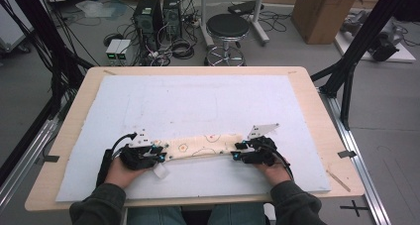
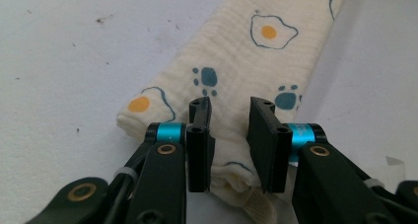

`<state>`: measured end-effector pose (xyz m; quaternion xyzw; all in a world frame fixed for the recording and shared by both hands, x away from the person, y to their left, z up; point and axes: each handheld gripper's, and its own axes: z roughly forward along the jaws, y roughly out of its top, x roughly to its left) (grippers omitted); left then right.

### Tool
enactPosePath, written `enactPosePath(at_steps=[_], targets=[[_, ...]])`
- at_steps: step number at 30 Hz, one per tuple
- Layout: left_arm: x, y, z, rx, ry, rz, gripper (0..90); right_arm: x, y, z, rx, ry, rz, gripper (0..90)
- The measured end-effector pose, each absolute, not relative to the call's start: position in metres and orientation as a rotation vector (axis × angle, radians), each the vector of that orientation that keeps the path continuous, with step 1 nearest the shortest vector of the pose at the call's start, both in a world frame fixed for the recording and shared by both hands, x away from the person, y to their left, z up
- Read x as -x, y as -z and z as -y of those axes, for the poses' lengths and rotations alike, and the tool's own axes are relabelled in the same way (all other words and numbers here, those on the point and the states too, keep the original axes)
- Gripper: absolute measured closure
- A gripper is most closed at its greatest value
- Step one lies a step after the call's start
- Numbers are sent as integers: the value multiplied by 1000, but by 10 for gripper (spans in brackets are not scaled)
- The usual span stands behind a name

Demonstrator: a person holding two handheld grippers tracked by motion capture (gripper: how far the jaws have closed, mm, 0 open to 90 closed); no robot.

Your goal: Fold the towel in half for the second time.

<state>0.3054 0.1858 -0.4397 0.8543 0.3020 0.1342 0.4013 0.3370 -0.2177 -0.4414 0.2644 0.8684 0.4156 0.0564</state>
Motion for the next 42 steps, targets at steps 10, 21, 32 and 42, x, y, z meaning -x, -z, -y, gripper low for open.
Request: enactPosePath(at_steps=[10, 21, 32, 42], targets=[[-298, 428, -186, -2124, -342, -749, 546, -338, 432, 218, -779, -1337, -2645, 443], [-313, 410, -207, -1961, -400, -859, 487, -358, 403, 223, -797, -1408, -2600, 412], [-343, 423, -204, -2038, -342, -955, 515, -403, 409, 224, -954, -1313, -2581, 440], [-350, 433, -200, -2111, -260, -969, 596, -415, 427, 224, -1045, -1222, -2690, 556]])
